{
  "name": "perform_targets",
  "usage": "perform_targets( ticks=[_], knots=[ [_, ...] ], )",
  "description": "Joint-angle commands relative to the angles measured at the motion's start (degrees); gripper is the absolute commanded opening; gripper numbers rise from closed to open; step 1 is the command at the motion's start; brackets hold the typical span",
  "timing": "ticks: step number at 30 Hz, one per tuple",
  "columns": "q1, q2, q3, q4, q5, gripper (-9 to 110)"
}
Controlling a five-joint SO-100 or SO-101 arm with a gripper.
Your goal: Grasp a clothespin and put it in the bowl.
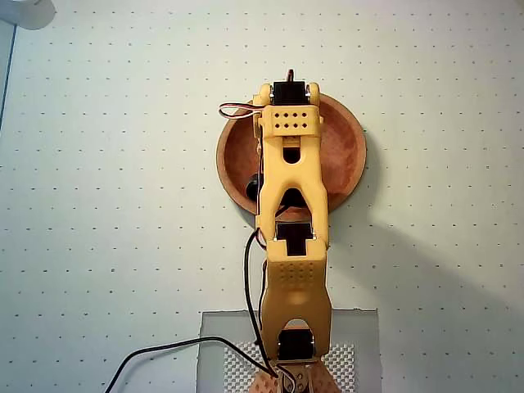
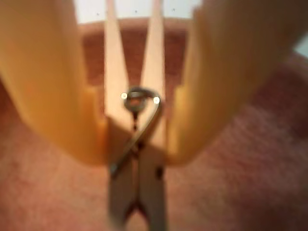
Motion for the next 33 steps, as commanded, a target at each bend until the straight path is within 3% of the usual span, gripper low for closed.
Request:
perform_targets(
  ticks=[1, 12, 21, 33],
  knots=[
    [0.79, 0.18, -6.68, -0.18, -0.44, -3],
    [0.88, -6.94, -10.81, 0.26, 0.00, -1],
    [1.93, -6.86, -11.60, 0.70, -0.53, 21],
    [2.02, 19.60, -3.16, 0.79, 0.00, 18]
  ],
)
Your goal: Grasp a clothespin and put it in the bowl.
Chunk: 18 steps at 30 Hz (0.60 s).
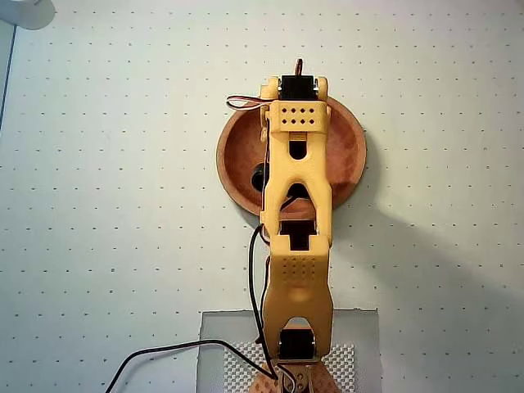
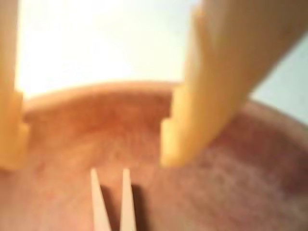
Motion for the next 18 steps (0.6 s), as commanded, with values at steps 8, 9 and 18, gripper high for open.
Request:
perform_targets(
  ticks=[8, 9, 18],
  knots=[
    [0.26, 31.90, 12.30, -0.09, 3.52, -1],
    [0.26, 33.57, 12.74, -0.18, 4.92, -3],
    [-0.97, 56.34, 14.33, -8.70, 32.87, -2]
  ],
)
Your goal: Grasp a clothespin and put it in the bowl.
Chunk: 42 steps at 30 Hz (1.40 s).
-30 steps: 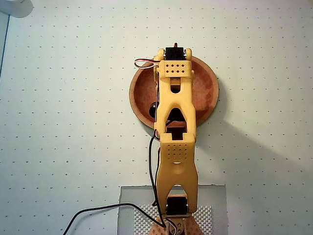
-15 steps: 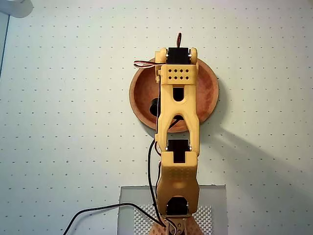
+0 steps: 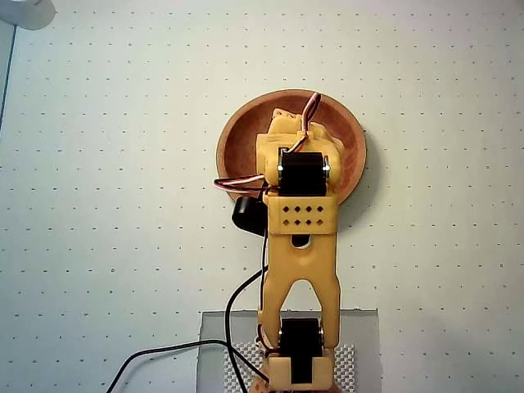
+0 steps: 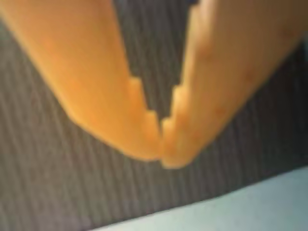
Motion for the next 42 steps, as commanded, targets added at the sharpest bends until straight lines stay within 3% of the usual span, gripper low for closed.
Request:
perform_targets(
  ticks=[1, 7, 11, 21, 30, 42],
  knots=[
    [0.09, 10.99, -0.18, -7.12, 16.08, -2],
    [0.88, 23.64, 10.11, -19.07, 44.47, -2],
    [0.88, 35.07, 24.17, -25.49, 53.96, -2],
    [0.44, 67.59, 67.32, -34.19, 51.59, -2],
    [0.35, 79.98, 87.71, -34.10, 51.15, -2],
    [0.70, 80.77, 108.37, -34.80, 51.59, -2]
  ],
)
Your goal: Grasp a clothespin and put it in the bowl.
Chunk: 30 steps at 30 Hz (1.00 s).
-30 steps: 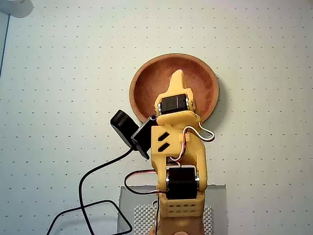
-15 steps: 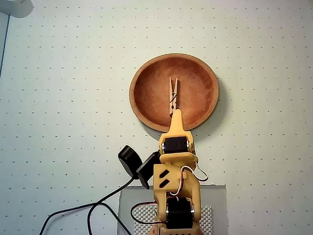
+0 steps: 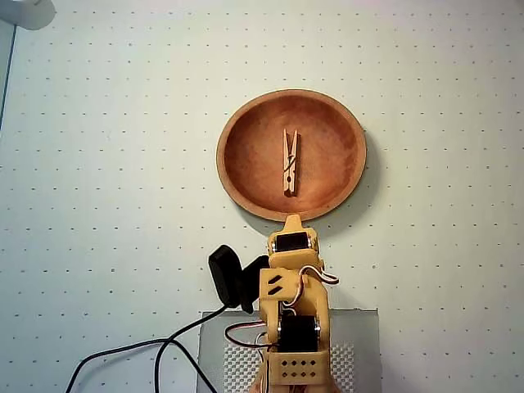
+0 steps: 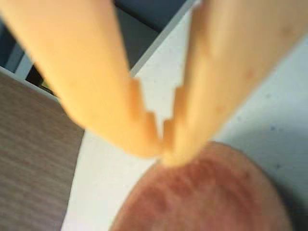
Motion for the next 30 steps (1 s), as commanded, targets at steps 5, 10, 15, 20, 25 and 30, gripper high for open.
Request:
perform_targets(
  ticks=[5, 10, 15, 20, 25, 30],
  knots=[
    [0.70, 0.88, 3.87, -1.58, -0.09, -2],
    [0.79, 0.88, 3.87, -1.58, -0.09, -2],
    [0.79, 0.97, 3.87, -1.58, 0.09, -2],
    [0.88, 0.97, 3.78, -1.58, 2.20, -2],
    [0.88, 0.97, 3.78, -1.58, 2.90, -2],
    [0.88, 0.97, 3.78, -1.58, 2.99, -2]
  ],
)
